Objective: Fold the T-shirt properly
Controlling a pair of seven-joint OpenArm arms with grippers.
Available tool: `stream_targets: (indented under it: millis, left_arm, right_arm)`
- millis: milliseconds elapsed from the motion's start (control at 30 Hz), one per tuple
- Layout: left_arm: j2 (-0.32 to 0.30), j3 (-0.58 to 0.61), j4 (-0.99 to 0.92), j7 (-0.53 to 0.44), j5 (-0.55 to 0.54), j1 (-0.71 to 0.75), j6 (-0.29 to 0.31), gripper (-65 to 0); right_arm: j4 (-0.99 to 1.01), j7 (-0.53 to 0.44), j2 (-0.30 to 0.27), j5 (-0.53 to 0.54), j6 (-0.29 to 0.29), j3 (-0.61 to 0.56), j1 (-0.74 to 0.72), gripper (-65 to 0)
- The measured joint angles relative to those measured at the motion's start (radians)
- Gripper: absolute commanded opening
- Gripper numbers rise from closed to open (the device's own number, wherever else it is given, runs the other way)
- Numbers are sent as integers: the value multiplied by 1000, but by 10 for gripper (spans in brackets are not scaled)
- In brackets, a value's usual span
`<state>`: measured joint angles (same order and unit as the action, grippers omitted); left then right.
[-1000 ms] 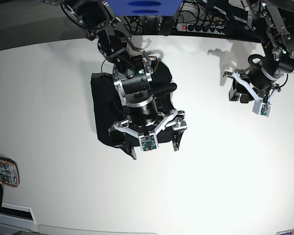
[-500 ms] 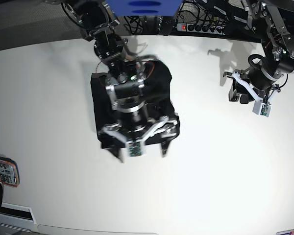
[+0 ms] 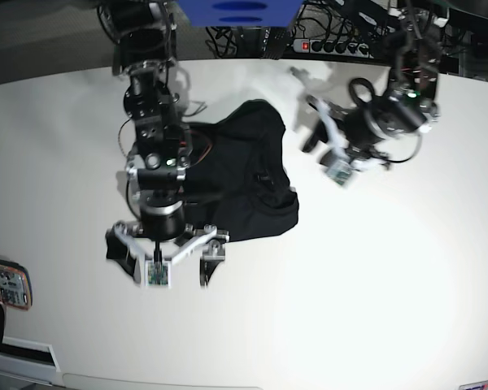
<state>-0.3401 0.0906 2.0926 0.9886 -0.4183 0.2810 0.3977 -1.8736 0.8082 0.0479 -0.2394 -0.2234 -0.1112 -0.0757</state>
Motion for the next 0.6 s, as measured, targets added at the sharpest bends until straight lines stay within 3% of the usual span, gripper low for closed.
stream_targets:
  millis: [100, 233, 300, 433, 500, 600]
  left_arm:
    - [52, 137, 2, -45, 135, -21, -28, -436]
    - [147, 257, -2, -20, 298, -15, -80, -436]
    - [155, 335, -2, -24, 339, -11, -89, -436]
    - [149, 465, -46, -27, 337, -2, -85, -436]
    - [150, 484, -107, -27, 341, -6, -87, -436]
    - [152, 482, -147, -30, 343, -21, -88, -436]
  right_arm:
    - [-7, 94, 9, -1, 55, 65, -40, 0]
    - [0, 208, -2, -5, 167, 124, -82, 0]
    - [4, 255, -1, -14, 181, 119, -145, 0]
    - [21, 258, 5, -7, 187, 77, -197, 0]
    - [107, 302, 5, -2, 234, 54, -180, 0]
    - [199, 335, 4, -6, 240, 50, -157, 0]
